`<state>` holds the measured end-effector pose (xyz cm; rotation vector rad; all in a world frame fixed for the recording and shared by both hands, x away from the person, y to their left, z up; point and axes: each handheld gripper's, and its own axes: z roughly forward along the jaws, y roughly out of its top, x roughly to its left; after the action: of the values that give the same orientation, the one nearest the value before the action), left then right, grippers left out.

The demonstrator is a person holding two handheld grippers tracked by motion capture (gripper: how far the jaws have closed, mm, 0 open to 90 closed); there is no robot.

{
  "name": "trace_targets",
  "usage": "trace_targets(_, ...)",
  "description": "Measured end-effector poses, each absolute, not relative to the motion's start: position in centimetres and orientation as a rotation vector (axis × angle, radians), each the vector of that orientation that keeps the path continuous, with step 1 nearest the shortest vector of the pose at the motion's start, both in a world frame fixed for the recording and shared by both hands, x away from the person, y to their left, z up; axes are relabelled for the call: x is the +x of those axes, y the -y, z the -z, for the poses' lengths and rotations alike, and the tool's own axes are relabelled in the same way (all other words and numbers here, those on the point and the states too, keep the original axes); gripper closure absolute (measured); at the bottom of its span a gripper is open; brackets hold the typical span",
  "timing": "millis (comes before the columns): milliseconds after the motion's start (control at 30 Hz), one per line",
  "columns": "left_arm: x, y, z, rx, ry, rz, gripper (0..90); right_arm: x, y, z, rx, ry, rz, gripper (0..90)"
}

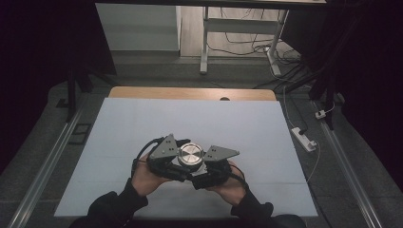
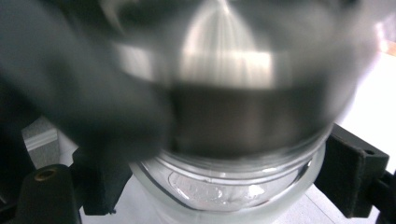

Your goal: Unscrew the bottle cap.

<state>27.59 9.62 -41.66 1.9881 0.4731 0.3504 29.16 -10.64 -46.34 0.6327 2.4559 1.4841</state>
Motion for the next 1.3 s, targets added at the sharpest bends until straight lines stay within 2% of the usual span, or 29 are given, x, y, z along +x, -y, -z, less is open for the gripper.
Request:
trace_targets(400, 28.1, -11.1, 41.5, 1.951, -0.455, -0.282, 19.2, 29.5, 11.1, 46.1, 0.580, -2.476, -1.524, 15.0)
trace_targets(1300, 27.3, -12.0, 41.9, 1.952, -0.414, -0.278, 19.2, 30.4, 12.0, 45.7, 0.590, -2.461, -1.516, 15.0)
